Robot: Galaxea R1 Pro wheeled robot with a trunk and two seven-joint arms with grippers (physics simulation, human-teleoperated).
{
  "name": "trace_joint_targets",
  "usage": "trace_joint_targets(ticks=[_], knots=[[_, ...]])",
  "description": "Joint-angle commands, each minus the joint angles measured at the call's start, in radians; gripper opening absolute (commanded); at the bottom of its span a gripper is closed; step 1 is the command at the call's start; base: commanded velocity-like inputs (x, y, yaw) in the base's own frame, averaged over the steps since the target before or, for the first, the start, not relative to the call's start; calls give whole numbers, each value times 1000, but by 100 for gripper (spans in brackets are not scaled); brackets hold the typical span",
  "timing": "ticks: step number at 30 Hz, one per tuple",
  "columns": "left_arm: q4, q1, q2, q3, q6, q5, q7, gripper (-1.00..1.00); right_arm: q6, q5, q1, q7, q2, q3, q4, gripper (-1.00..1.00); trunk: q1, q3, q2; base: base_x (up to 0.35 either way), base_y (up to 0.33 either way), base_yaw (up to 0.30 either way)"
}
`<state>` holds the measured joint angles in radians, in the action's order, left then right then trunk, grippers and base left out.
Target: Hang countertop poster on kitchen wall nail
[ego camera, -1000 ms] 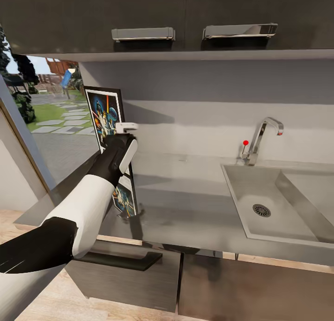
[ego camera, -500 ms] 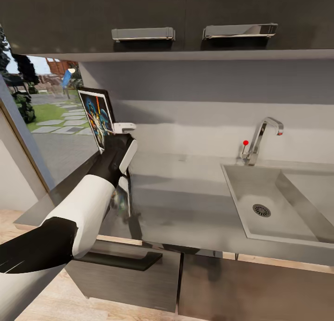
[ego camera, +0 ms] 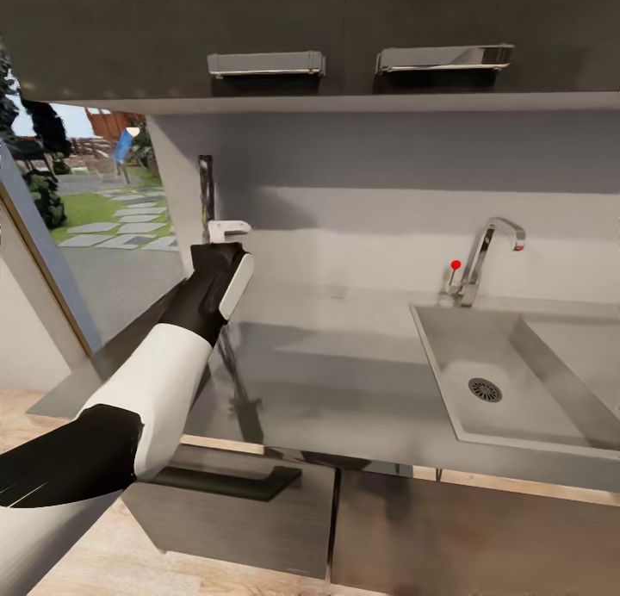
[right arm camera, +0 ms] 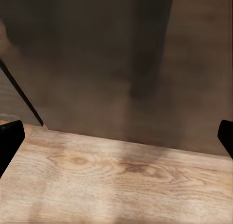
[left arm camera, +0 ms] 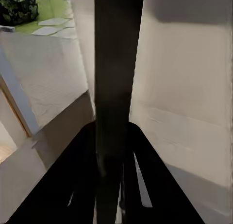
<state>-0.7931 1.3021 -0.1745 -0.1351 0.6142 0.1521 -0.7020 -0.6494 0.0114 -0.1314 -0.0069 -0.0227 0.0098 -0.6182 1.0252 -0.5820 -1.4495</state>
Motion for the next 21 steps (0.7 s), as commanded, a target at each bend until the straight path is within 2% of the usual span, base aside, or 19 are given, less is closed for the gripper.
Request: trace_joint_targets(ticks=[1,9,10,21], knots=[[-5,1,0,-2,5,4,-8,-100,-1,1,0,-1,0,1,-2,100,0,-1,-1,-158,0,0],[-23,1,0,-1,5,4,-8,-100,-1,1,0,-1,0,1,-2,100,0,-1,-1,-178,0,0],[-71,1,3,0,7,4,-8,-100,-1,1,0,-1,0,1,-2,100,0,-1,-1,-137,0,0],[-81,0,4,0,9,4,-7,-100,-1,1,0,-1,0,1,-2,100,0,-1,-1,-150,0,0]])
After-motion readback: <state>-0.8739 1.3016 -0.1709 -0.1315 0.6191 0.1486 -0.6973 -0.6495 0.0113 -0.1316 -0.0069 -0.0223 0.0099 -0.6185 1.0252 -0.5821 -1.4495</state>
